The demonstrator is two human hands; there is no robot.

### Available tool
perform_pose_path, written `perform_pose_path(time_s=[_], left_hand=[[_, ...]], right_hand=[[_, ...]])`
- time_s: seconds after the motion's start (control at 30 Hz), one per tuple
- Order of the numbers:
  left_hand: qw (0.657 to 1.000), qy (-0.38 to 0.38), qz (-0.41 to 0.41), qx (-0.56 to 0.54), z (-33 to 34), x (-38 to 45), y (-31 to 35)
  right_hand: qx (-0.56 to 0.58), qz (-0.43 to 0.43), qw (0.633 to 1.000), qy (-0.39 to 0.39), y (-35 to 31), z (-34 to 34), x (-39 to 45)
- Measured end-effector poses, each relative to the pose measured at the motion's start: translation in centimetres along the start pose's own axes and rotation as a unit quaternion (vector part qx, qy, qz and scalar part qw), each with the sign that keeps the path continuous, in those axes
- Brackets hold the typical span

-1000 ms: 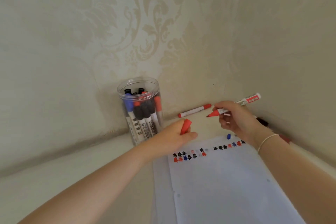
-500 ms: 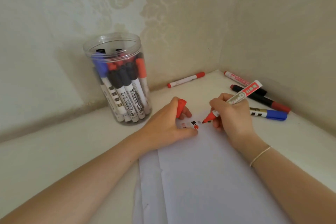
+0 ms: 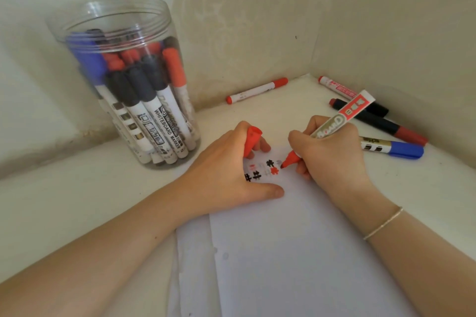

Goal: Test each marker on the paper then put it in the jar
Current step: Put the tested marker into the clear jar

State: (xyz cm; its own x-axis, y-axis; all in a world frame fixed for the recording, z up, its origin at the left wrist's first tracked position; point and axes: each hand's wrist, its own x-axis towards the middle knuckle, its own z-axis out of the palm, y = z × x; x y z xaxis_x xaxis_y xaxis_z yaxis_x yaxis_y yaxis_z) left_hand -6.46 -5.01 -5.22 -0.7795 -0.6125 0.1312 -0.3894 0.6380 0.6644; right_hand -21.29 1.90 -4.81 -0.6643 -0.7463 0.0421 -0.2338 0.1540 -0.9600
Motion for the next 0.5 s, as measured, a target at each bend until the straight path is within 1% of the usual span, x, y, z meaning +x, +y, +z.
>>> perform_pose_path(time_s=[0.2,0.3,0.37,0.5], left_hand=[[1.0,0.001,-0.003,0.003,0.09,0.06,-0.11],[1.0,-0.001,-0.004,0.008,0.07,0.06,-0.27],[1.0,-0.003,-0.004,0.009,0.06,0.07,-0.31],[1.0,-0.003,0.0,0.009,0.08,0.13,-0.33]], right_hand=[[-0.034,-0.038,0.998,0.025,0.25,0.14,0.03],[-0.02,-0.017,1.0,-0.006,0.02,-0.14,0.01],[-0.031,-0.017,0.999,-0.015,0.01,-0.06,-0.07],[-0.051,-0.043,0.998,0.021,0.07,0.19,-0.08]])
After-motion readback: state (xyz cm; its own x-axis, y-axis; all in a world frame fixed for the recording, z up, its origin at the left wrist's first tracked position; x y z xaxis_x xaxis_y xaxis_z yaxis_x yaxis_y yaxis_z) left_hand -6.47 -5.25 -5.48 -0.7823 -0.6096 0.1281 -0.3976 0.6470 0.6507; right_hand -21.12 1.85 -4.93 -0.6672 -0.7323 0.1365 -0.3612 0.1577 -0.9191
